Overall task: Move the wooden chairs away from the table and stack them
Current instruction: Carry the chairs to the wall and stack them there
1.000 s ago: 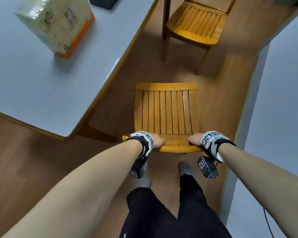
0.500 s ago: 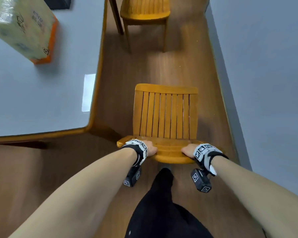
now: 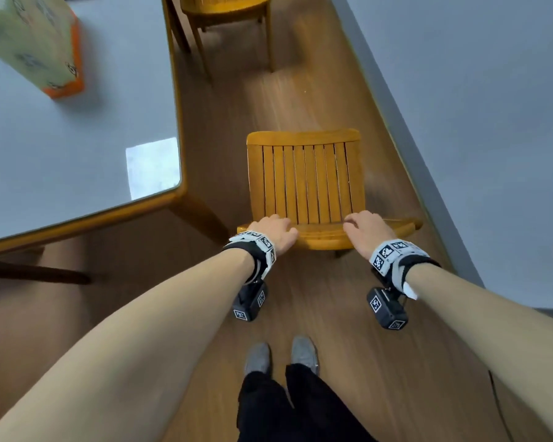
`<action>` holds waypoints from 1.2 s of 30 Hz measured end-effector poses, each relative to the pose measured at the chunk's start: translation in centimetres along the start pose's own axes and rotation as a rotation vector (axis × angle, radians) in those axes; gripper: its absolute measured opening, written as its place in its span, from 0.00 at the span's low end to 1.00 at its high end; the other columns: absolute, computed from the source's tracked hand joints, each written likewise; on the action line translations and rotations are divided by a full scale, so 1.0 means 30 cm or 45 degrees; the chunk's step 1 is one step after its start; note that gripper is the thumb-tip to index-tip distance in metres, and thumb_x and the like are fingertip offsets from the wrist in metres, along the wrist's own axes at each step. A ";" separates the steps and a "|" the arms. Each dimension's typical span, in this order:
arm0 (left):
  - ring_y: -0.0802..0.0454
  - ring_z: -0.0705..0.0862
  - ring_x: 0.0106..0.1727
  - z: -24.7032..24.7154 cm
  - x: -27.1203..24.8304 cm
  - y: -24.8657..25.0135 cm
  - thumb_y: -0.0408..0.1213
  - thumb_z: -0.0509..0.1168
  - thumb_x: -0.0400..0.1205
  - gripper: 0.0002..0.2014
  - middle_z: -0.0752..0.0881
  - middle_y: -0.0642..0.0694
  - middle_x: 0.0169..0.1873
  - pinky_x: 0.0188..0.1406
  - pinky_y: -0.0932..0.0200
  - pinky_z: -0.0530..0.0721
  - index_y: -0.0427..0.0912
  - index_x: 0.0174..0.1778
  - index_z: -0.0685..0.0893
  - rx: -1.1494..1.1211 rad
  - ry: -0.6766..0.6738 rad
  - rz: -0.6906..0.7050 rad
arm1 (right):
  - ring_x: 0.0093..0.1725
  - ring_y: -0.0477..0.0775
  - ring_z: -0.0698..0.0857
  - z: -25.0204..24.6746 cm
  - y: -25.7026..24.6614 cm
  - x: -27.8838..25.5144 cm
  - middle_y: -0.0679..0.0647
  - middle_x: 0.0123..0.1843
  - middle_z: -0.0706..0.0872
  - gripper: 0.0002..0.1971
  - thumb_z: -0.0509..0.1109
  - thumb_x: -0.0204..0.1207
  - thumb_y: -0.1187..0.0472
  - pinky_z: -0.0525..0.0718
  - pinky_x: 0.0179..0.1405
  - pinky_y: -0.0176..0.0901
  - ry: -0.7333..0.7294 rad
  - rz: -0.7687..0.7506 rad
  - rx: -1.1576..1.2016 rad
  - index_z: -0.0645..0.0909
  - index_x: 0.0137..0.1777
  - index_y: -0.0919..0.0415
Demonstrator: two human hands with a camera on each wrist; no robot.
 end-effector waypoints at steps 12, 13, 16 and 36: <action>0.44 0.80 0.63 -0.037 -0.143 -0.023 0.54 0.62 0.81 0.30 0.79 0.44 0.67 0.61 0.44 0.83 0.46 0.78 0.72 0.129 -0.033 0.161 | 0.80 0.55 0.69 0.013 -0.010 -0.232 0.53 0.81 0.71 0.30 0.70 0.78 0.58 0.68 0.78 0.56 0.109 0.074 0.022 0.69 0.81 0.55; 0.44 0.80 0.63 -0.023 -0.136 -0.014 0.54 0.64 0.81 0.30 0.79 0.44 0.67 0.61 0.44 0.83 0.46 0.77 0.72 0.135 -0.038 0.173 | 0.81 0.55 0.67 0.014 -0.011 -0.238 0.53 0.81 0.70 0.31 0.70 0.78 0.59 0.66 0.79 0.55 0.119 0.059 -0.006 0.69 0.81 0.55; 0.44 0.80 0.61 0.020 -0.109 0.030 0.51 0.66 0.80 0.29 0.79 0.45 0.64 0.60 0.44 0.83 0.46 0.76 0.73 0.168 -0.048 0.191 | 0.84 0.55 0.63 0.016 -0.005 -0.240 0.52 0.84 0.67 0.33 0.71 0.78 0.59 0.62 0.82 0.53 0.116 0.040 -0.065 0.66 0.83 0.56; 0.46 0.85 0.43 0.094 0.145 0.190 0.43 0.64 0.79 0.13 0.86 0.51 0.43 0.39 0.54 0.77 0.55 0.60 0.78 0.594 -0.120 0.476 | 0.32 0.49 0.81 0.046 0.055 0.058 0.43 0.31 0.81 0.21 0.61 0.63 0.49 0.83 0.37 0.43 -0.231 -0.215 -0.614 0.84 0.56 0.43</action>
Point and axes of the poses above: each hand's wrist, its own x-axis towards the middle knuckle, its own z-axis out of the palm, y = z × x, the point moved 10 cm from there along x, towards the middle knuckle
